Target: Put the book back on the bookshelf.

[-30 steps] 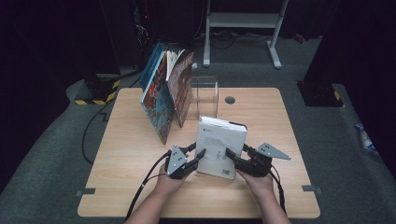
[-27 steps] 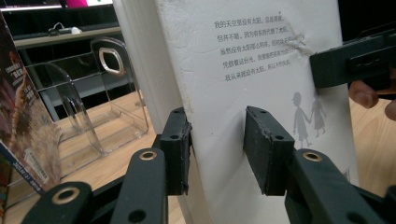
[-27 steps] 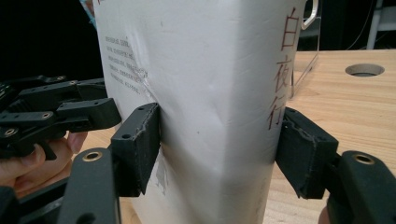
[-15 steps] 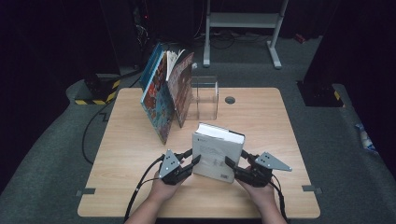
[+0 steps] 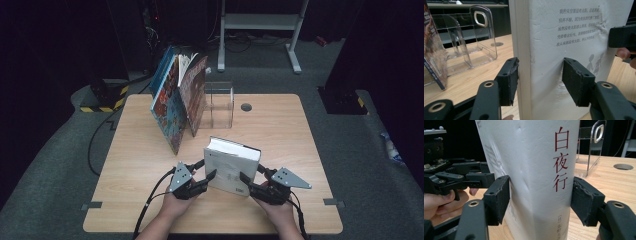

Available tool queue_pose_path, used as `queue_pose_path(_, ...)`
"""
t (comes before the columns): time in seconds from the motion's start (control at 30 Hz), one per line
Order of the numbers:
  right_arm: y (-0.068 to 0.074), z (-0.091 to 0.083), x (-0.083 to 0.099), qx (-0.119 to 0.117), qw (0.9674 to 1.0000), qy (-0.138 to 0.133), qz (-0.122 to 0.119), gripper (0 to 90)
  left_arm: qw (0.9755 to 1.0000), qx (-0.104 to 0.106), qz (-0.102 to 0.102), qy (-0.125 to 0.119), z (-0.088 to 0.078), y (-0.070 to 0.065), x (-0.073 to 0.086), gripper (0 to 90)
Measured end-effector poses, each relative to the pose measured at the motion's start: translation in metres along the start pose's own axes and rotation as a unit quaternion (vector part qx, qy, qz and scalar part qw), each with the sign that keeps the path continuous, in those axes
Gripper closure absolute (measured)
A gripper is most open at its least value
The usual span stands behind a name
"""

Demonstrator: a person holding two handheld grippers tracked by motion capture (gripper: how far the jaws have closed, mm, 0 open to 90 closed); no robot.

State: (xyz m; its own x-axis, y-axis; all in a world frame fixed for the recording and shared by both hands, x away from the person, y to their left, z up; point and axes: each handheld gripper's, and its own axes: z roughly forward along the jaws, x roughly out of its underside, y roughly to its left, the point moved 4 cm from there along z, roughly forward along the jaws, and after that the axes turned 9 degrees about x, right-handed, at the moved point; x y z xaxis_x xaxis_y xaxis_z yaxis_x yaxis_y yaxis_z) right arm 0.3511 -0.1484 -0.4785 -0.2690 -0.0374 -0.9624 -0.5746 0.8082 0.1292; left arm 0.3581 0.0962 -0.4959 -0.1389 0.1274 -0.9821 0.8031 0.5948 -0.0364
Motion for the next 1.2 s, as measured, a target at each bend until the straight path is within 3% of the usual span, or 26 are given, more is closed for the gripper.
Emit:
queue_pose_path(0.2,0.002,-0.003,-0.002,-0.005,1.0,0.005,-0.006,31.0,0.9999,0.005,0.003,0.011,-0.002,-0.005,0.006,44.7)
queue_pose_path(0.27,0.002,-0.004,-0.003,-0.006,0.9999,0.006,-0.013,28.4,0.9999,0.004,-0.003,0.013,-0.002,-0.005,0.008,43.6)
queue_pose_path(0.4,0.006,-0.003,-0.011,-0.008,0.9993,0.007,-0.036,27.8,0.9997,0.002,0.007,0.022,-0.002,-0.005,0.011,42.3)
queue_pose_path(0.6,0.009,-0.001,-0.023,-0.021,0.999,0.006,-0.038,26.5,0.9996,0.002,0.004,0.026,-0.003,-0.006,0.013,41.7)
queue_pose_path(0.77,0.011,0.0,-0.032,-0.036,0.9986,-0.002,-0.038,29.2,0.9993,-0.01,0.013,0.034,-0.004,-0.003,0.015,39.3)
queue_pose_path(0.9,0.012,0.002,-0.034,-0.043,0.9982,-0.001,-0.043,29.1,0.9988,-0.012,0.002,0.048,-0.006,0.001,0.018,37.7)
queue_pose_path(0.97,0.012,0.003,-0.035,-0.047,0.998,0.0,-0.043,29.2,0.9986,-0.008,-0.014,0.05,-0.007,0.001,0.018,36.2)
queue_pose_path(1.03,0.011,0.004,-0.035,-0.049,0.9978,-0.001,-0.043,29.1,0.9978,-0.011,0.005,0.066,-0.011,0.001,0.018,35.9)
queue_pose_path(1.1,0.012,0.005,-0.035,-0.05,0.9978,-0.005,-0.044,28.5,0.997,-0.009,0.0,0.076,-0.017,0.005,0.019,35.8)
queue_pose_path(1.2,0.013,0.006,-0.035,-0.049,0.9977,-0.008,-0.047,28.4,0.9946,-0.03,-0.002,0.1,-0.03,0.02,0.025,36.0)
